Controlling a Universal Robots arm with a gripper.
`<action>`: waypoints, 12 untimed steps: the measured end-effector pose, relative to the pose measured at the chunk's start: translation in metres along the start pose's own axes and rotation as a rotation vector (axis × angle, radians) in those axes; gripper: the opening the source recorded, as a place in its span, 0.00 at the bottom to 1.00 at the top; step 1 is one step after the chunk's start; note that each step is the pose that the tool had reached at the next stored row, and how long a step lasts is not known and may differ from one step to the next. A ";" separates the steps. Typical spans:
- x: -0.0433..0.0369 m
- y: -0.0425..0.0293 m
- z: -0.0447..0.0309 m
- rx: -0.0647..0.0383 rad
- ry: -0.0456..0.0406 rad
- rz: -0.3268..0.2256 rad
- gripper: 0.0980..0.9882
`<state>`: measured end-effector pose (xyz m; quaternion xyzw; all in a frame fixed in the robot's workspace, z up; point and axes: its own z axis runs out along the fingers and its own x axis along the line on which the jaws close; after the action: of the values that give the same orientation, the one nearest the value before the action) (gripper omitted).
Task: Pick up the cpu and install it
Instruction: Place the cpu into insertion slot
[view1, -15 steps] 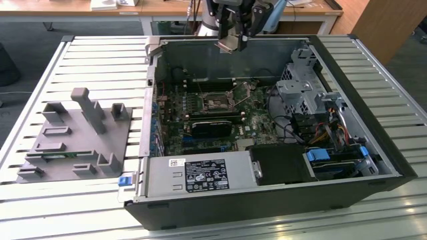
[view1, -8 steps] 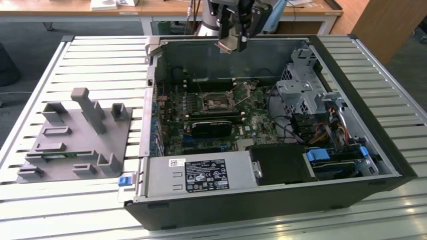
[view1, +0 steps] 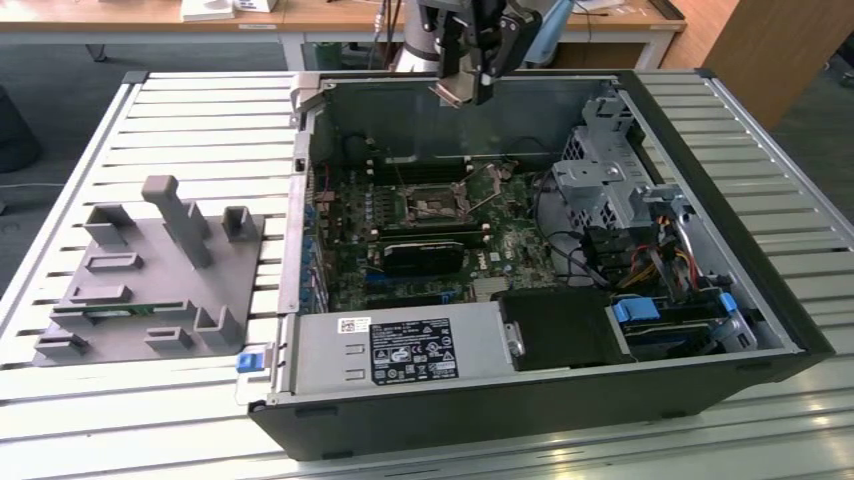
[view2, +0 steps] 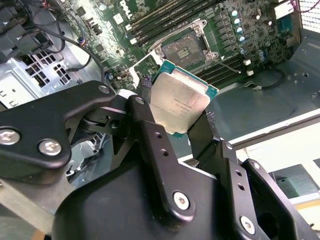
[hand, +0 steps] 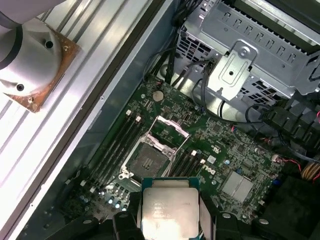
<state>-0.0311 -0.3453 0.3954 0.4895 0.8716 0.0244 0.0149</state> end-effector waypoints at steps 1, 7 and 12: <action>0.0000 0.0000 0.0001 0.000 -0.0004 0.008 0.50; 0.0000 -0.0001 0.0009 0.000 -0.0057 0.100 0.50; 0.0000 -0.0001 0.0018 0.000 -0.0109 0.190 0.50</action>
<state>-0.0311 -0.3453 0.3936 0.5700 0.8211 0.0229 0.0172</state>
